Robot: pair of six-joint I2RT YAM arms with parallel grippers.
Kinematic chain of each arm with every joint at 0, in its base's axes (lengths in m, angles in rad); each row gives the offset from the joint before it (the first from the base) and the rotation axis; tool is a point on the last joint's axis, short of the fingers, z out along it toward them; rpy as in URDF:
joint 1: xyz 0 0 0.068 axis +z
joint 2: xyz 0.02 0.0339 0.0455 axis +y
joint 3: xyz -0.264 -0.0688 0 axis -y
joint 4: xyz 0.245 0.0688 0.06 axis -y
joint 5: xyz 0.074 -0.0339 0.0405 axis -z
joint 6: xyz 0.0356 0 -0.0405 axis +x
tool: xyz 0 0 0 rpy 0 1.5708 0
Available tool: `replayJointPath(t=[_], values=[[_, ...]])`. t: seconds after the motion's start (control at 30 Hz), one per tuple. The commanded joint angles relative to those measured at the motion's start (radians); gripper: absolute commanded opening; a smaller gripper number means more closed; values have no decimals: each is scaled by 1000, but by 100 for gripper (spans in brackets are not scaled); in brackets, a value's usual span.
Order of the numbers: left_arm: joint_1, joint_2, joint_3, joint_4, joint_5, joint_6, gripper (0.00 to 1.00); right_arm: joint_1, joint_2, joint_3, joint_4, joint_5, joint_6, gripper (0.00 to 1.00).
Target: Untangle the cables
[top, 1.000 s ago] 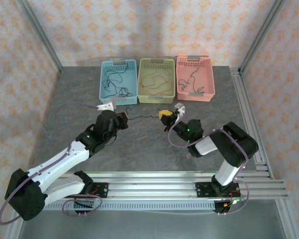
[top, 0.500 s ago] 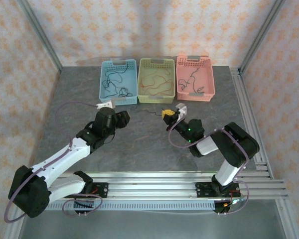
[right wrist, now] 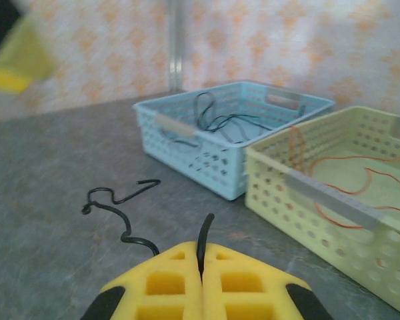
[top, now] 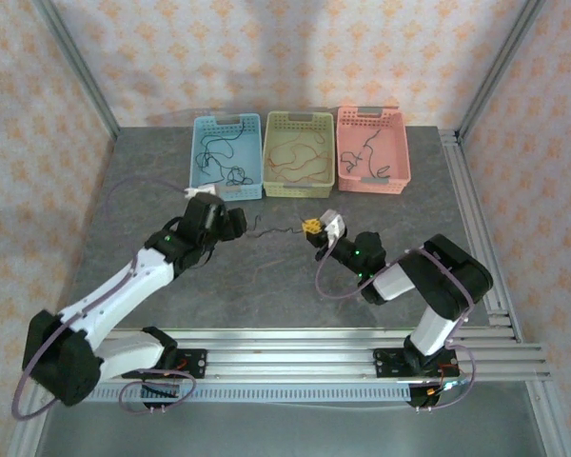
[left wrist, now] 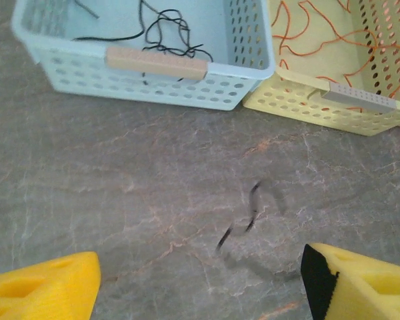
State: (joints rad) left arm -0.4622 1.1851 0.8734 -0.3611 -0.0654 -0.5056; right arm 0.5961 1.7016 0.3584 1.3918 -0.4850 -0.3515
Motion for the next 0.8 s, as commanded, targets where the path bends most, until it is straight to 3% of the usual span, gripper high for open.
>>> replayJointPath(t=[0.0,0.17,0.33,0.77], values=[[5,51,63,-117,13,103,78,16,28,-17,15,-70,-173,0],[2,139,96,-97,109,140,76,24,35,-13,15,-84,-182,0],[-22,248,146,-130,112,163,74,25,34,-13,15,-87,-180,0],[-96,578,428,-317,-2,200,70,31,30,-12,15,-85,-170,0]])
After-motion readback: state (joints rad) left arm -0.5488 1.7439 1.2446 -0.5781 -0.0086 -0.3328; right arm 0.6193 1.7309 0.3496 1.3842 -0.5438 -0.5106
